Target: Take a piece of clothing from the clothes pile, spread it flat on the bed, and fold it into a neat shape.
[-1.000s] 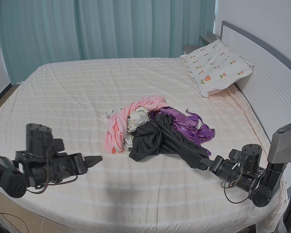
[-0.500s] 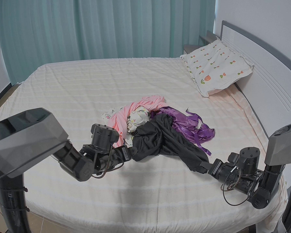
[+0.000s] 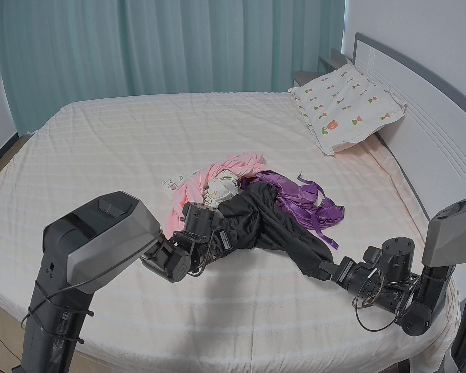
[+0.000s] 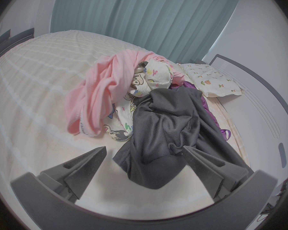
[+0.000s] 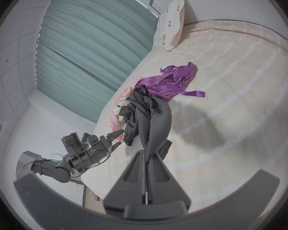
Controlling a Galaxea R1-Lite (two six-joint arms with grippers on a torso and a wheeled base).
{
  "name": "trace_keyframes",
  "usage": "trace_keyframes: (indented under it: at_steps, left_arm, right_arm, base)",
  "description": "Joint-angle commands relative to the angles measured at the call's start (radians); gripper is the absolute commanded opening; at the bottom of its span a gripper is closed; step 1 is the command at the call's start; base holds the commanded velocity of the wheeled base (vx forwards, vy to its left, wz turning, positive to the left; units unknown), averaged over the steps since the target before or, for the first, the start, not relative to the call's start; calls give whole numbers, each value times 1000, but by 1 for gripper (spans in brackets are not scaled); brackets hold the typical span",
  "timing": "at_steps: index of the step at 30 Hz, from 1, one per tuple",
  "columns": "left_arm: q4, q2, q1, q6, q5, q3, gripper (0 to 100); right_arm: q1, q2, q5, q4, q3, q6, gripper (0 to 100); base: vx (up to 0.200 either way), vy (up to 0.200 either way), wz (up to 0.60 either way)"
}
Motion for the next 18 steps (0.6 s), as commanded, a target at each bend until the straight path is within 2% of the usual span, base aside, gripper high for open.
trace_keyframes:
  at_steps: [1,11,12,18]
  left_arm:
    - [7,90,-4,0,5,-79,100]
    - [19,134,-23,-5,14,-168,100]
    - [19,134,-23,-5,21,-170,0]
    - [18,93,-29,-34,65,-113,0]
  right_arm:
    - [1,2,0,-12,-1,0,0]
    - [3,5,0,-12,-3,0,0]
    - [1,5,0,-12,-3,2,0]
    - [1,5,2,-12,-3,3,0]
  base:
    - [0,0,0]
    - [0,0,0]
    - [0,0,0]
    - [0,0,0]
